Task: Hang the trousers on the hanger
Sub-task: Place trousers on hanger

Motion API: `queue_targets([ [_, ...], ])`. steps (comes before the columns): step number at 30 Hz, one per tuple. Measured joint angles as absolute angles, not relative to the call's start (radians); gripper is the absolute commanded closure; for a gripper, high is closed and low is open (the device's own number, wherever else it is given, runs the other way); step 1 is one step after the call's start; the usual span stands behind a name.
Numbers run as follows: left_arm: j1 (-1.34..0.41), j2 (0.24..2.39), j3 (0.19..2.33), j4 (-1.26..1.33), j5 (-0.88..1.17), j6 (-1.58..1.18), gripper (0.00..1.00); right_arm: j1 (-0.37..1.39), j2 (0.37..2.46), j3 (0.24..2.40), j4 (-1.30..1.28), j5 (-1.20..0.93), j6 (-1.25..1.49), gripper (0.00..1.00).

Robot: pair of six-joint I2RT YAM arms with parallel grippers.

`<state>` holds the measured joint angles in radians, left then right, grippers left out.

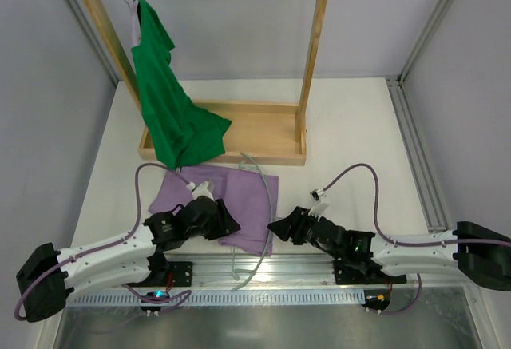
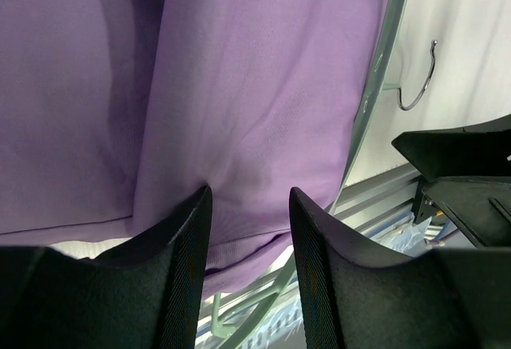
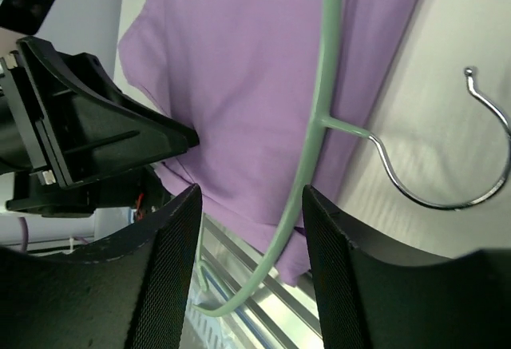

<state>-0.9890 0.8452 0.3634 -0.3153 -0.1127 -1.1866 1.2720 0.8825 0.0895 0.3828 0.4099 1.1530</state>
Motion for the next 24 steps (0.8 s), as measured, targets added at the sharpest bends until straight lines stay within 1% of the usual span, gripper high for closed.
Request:
queue_targets([
  [4, -0.989, 0.823, 0.349, -0.310, -0.114, -1.201, 0.56, 1.242, 0.952, 0.090, 0.495, 0.368, 1.135, 0.46],
  [13, -0.989, 0.735, 0.268, -0.272, -0.116, -1.263, 0.55, 1.199, 1.106, 0.090, 0.646, 0.306, 1.121, 0.47],
  [18, -0.989, 0.707, 0.245, -0.264, -0.116, -1.284, 0.55, 1.186, 1.153, 0.090, 0.680, 0.284, 1.124, 0.48],
  [24, -0.989, 0.693, 0.243, -0.267, -0.120, -1.287, 0.55, 1.184, 1.155, 0.093, 0.673, 0.285, 1.121, 0.48],
])
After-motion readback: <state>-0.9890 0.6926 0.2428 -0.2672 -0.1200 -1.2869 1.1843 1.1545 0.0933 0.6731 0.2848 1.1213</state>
